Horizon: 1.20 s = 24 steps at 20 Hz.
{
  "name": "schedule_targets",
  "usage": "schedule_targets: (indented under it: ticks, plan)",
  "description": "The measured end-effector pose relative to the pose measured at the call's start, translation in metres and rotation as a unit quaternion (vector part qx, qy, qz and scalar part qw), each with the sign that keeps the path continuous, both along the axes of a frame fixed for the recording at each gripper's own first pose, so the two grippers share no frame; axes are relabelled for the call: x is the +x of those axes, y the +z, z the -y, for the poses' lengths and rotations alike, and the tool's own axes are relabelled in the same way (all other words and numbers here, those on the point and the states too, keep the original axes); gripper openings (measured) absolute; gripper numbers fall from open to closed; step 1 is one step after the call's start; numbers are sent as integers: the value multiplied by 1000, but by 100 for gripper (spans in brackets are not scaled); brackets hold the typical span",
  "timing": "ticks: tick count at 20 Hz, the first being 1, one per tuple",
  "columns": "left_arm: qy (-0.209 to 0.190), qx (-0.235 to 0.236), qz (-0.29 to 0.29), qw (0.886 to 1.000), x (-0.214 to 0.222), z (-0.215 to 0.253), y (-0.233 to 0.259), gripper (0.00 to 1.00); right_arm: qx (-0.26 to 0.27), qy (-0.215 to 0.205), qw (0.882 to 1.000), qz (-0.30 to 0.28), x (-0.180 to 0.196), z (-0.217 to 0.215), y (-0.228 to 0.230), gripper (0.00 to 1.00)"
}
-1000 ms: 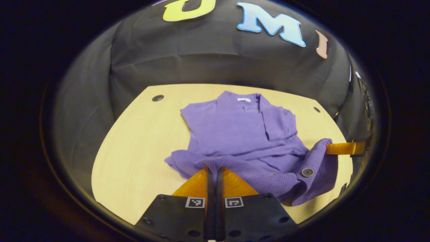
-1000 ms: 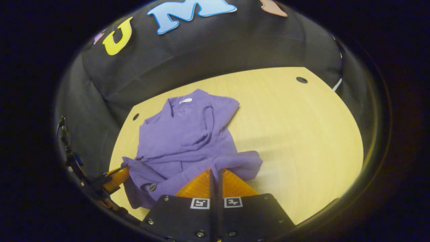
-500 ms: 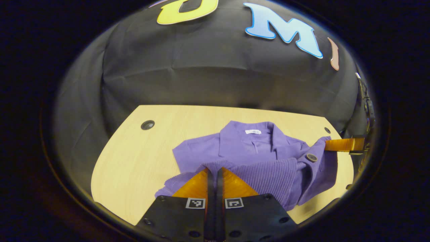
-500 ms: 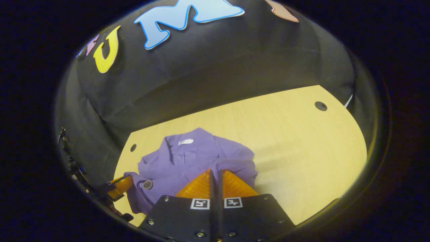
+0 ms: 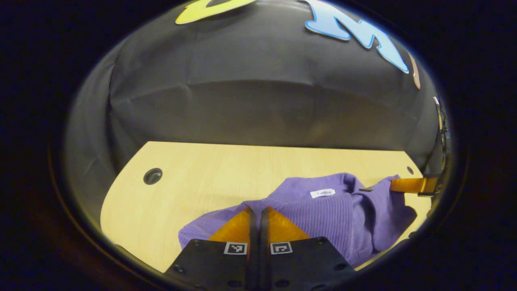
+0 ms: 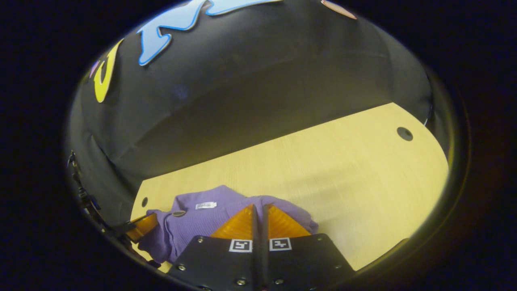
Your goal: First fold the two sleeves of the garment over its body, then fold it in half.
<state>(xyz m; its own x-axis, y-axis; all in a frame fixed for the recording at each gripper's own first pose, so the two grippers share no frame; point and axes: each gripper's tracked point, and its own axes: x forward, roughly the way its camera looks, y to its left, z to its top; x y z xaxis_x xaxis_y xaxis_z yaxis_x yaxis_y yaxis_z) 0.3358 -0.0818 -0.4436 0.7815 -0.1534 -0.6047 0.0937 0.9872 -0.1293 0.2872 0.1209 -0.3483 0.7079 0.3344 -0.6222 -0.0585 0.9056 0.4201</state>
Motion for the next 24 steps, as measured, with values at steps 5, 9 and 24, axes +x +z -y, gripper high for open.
schedule_targets:
  ticks: [5, 9, 24]
  plan:
    - [17, -11, -8, 1000, 0, 1, -18, 7, -14, 13, 1000, 1, -4, -6, -23, 1]
    - [18, -9, -16, 1000, -4, 1, -26, 7, -3, 7, 1000, 1, -5, -9, -29, 1]
    - [0, 24, 9, 1000, -28, -2, 14, 87, 11, -3, 999, 33, -26, -8, 22, 82]
